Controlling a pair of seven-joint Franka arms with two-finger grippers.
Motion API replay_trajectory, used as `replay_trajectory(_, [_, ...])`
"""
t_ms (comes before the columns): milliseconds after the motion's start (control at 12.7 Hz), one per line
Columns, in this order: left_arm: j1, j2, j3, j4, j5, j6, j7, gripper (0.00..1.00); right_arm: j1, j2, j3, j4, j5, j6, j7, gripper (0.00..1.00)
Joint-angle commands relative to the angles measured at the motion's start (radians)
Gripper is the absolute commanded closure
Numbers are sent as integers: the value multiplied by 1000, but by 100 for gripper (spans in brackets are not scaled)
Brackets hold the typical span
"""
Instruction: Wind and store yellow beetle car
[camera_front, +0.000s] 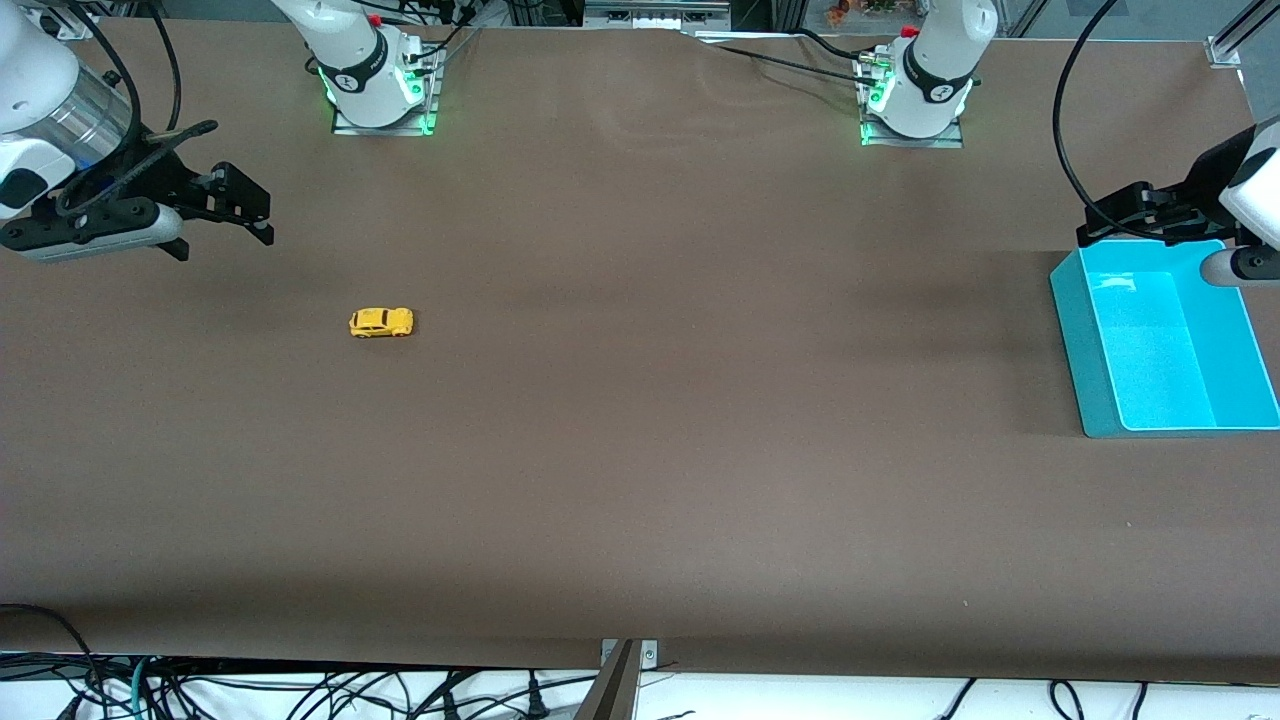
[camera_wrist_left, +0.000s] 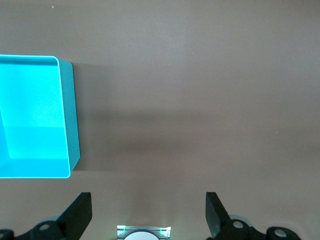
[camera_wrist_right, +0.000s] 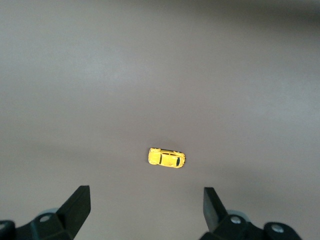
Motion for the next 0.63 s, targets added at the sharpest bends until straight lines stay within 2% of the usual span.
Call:
replay_trajectory(0, [-5, -3, -2, -7, 23, 12, -8, 0, 11, -9, -10, -2, -10, -13, -15, 0])
replay_trajectory(551, [-2, 0, -2, -6, 14, 11, -8, 0, 11, -16, -10, -27, -10, -15, -18, 0])
